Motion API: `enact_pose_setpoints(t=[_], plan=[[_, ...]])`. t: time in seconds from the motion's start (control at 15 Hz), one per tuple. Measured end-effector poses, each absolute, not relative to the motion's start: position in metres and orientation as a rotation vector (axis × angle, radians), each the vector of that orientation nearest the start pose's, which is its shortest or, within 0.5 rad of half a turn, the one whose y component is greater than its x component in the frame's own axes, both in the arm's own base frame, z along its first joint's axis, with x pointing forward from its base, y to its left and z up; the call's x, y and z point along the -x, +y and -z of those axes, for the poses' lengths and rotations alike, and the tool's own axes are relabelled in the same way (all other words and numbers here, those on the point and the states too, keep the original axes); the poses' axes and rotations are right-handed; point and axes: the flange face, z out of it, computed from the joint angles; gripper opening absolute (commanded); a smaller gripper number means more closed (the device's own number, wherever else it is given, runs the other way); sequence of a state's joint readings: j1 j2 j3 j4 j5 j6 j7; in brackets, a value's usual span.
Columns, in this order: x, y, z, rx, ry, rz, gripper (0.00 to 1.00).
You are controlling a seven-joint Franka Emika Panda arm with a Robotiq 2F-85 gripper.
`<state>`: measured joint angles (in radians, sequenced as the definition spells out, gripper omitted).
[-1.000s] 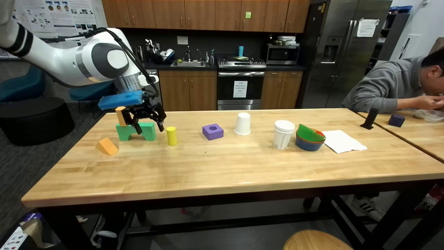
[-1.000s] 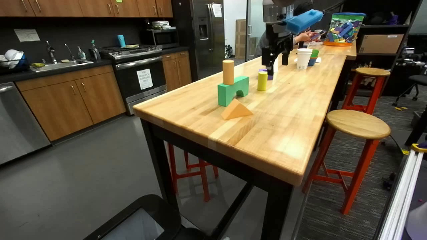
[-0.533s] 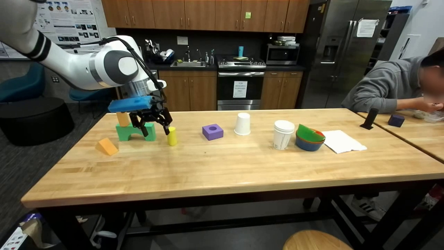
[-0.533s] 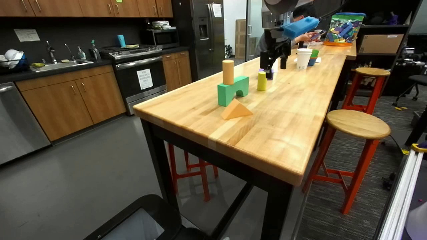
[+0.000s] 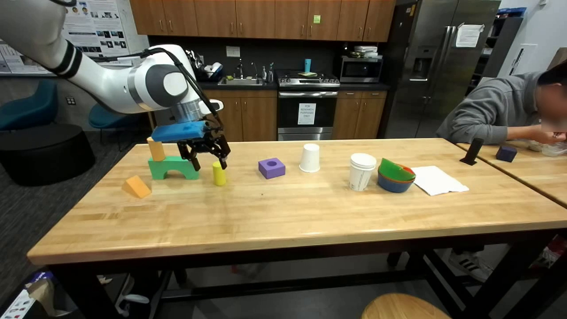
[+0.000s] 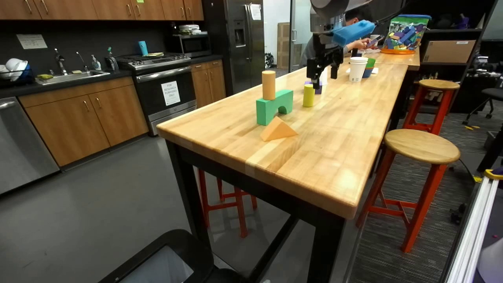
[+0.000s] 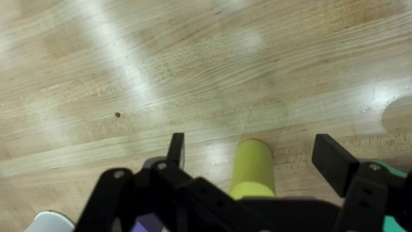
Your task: Put the yellow cylinder on top of the green block
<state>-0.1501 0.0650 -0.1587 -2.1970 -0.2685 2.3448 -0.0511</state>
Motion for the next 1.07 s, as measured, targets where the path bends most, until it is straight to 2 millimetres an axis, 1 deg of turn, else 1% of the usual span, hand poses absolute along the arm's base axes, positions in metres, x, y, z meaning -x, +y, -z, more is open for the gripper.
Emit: enact_pose_setpoints(t=[0.2, 0.53, 0.87, 1.07], plan=[[-0.528, -0.168, -0.371, 3.358, 0.125, 0.134, 1.00], [-0.541, -0.157, -0.378, 3.321, 0.114, 0.234, 1.00], [-0.548, -0.150, -0.376, 3.290, 0.102, 0.271, 1.00], [-0.550, -0.150, -0.370, 3.276, 0.106, 0.271, 1.00]])
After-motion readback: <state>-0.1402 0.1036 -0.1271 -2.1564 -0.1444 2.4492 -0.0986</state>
